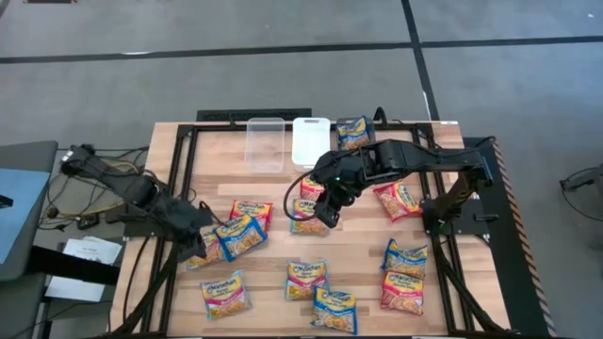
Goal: Sort Maruchan noodles
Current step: Put the light blue noodle pack into the white bin
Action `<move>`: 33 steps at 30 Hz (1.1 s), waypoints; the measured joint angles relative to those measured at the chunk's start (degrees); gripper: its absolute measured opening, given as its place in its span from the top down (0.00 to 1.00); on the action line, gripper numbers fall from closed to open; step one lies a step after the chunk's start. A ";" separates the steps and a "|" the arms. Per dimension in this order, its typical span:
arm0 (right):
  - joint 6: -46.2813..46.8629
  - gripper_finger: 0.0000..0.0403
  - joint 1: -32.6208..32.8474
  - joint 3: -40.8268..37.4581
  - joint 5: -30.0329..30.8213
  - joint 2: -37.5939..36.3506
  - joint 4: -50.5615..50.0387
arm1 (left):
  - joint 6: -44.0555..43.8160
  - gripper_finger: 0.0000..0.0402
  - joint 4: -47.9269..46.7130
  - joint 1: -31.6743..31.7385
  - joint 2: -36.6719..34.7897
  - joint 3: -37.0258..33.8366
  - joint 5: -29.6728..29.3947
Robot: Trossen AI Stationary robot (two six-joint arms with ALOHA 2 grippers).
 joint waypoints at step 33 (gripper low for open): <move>-3.25 0.69 0.35 0.00 -0.07 0.00 -0.13 | 6.25 0.55 18.65 -5.49 24.81 0.00 0.19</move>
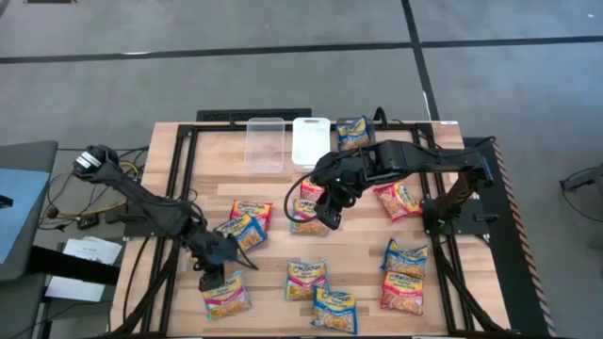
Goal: Sort Maruchan noodles
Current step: Put the light blue noodle pack into the white bin
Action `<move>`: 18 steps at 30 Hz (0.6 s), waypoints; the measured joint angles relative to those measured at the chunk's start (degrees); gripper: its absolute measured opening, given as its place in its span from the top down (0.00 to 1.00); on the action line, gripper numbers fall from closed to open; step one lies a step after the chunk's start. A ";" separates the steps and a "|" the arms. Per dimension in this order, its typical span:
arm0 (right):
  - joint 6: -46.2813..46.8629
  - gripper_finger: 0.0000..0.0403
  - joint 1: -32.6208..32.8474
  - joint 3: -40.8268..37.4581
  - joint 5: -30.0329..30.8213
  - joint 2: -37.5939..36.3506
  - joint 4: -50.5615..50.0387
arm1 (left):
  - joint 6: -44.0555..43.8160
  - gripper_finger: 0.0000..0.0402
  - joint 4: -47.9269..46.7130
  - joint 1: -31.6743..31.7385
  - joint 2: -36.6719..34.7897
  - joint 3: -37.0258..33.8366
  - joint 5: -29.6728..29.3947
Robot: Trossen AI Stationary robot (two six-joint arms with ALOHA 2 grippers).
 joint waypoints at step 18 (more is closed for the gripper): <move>-0.38 0.69 0.66 0.00 -0.04 -0.02 -1.23 | -0.25 0.55 5.16 -2.21 13.21 -0.02 -0.28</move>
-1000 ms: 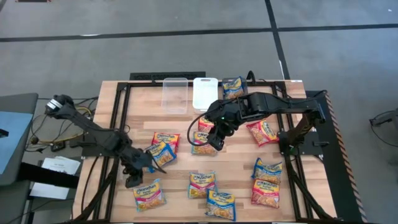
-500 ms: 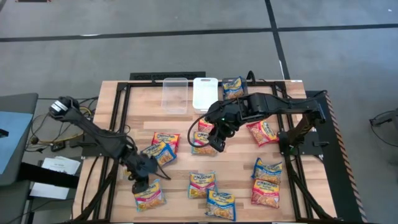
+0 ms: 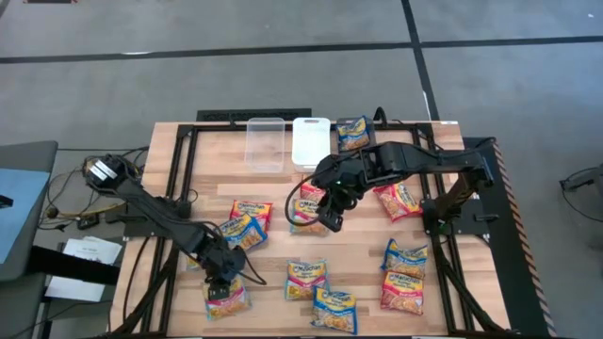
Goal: Sort Maruchan noodles
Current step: Put the light blue noodle pack into the white bin
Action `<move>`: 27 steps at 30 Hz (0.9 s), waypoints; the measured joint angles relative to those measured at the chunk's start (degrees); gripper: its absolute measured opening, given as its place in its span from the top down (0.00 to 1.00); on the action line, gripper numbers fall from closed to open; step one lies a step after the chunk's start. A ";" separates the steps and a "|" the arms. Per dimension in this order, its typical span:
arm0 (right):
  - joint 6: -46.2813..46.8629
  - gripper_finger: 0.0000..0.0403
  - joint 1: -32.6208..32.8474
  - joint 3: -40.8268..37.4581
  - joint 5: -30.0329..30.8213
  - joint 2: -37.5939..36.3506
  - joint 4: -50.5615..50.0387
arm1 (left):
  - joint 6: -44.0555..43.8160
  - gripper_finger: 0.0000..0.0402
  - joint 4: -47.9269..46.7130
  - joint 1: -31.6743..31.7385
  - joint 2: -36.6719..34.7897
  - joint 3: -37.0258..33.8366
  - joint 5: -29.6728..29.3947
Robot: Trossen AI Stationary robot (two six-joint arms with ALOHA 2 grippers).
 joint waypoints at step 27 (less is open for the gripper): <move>3.48 0.69 -1.46 0.00 0.00 -0.02 0.26 | 4.58 1.00 3.58 3.47 -1.51 0.00 0.10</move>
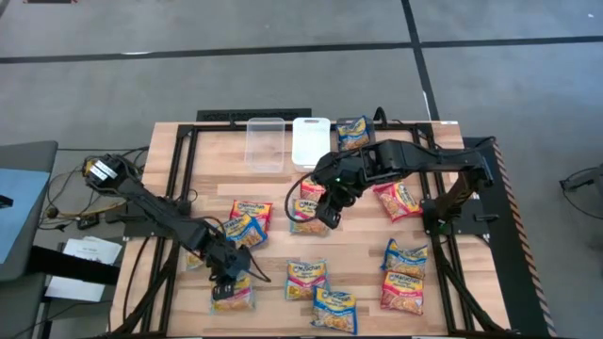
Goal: Sort Maruchan noodles
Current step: Put the light blue noodle pack into the white bin
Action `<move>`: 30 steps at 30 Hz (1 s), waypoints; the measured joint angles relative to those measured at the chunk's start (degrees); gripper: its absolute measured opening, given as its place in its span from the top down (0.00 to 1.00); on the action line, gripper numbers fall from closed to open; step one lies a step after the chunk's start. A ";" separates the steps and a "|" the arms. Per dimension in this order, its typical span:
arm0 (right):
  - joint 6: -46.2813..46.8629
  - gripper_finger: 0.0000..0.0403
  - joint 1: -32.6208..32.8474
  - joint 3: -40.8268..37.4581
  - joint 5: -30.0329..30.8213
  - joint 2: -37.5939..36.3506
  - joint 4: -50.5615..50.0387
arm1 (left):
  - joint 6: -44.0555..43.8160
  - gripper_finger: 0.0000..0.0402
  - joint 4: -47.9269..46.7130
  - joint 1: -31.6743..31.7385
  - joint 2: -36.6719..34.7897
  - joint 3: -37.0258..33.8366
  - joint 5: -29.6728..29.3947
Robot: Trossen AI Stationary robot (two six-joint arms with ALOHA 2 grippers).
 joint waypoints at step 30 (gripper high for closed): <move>-7.56 0.69 -6.97 0.00 -4.83 -0.02 -0.05 | 25.11 1.00 -7.34 19.59 -11.08 0.02 6.87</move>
